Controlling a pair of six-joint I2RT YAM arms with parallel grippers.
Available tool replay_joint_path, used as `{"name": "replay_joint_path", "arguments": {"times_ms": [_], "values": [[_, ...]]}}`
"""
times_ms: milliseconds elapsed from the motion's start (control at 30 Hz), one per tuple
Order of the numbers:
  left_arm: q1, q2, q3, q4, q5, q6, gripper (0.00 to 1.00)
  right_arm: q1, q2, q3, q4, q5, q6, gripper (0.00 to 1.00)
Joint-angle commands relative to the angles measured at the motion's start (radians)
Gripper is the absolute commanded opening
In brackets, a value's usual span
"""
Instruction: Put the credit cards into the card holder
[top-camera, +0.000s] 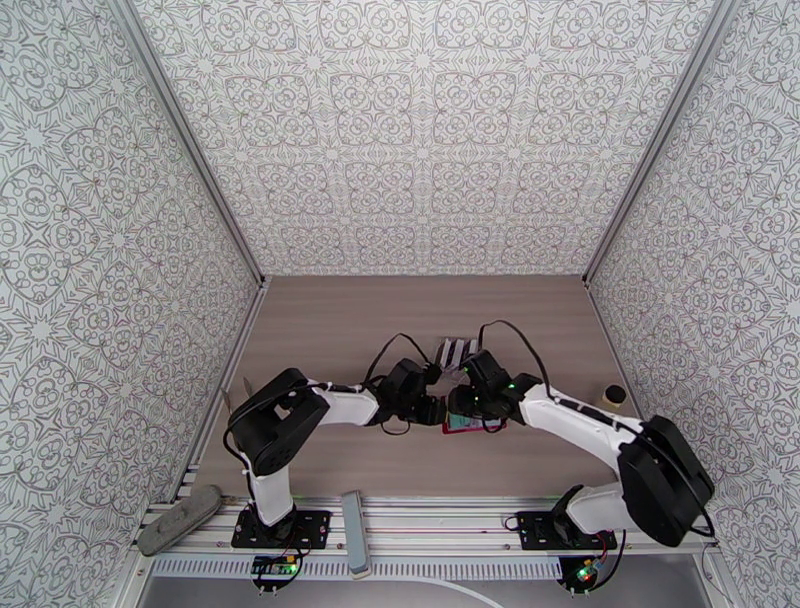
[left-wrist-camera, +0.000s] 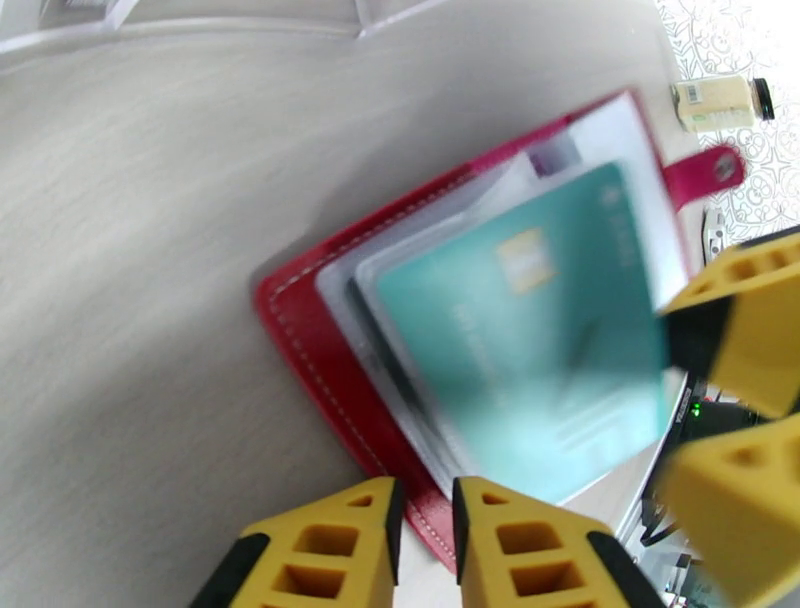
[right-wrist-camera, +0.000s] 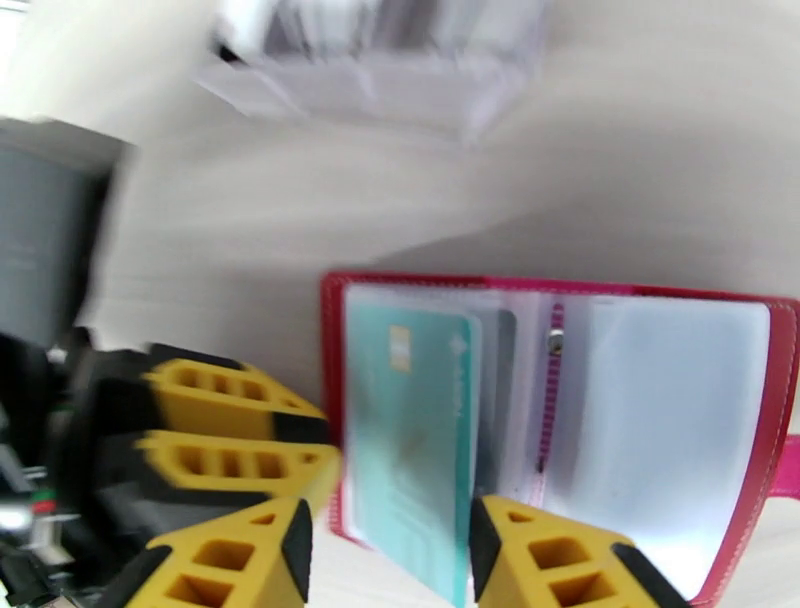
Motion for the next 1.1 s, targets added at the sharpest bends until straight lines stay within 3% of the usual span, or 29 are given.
{"name": "replay_joint_path", "arguments": {"times_ms": [0,267,733,967,1067], "values": [[0.002,0.009,-0.008,-0.198,0.021,0.029,0.24,-0.024,-0.036,0.017,-0.044,-0.013,-0.029,0.47],[0.028,-0.006,0.006,-0.237,0.014,0.054,0.25,-0.057,-0.089,-0.001,-0.093,0.004,-0.056,0.47],[0.029,0.01,0.011,-0.266,-0.003,0.053,0.21,-0.233,-0.163,-0.085,-0.144,0.023,-0.146,0.48],[0.043,0.047,0.036,-0.297,-0.033,0.065,0.21,-0.264,-0.18,-0.162,-0.004,-0.16,-0.132,0.45],[0.053,0.064,0.054,-0.312,-0.038,0.073,0.21,-0.247,-0.18,-0.161,0.01,-0.167,-0.12,0.43]]}}
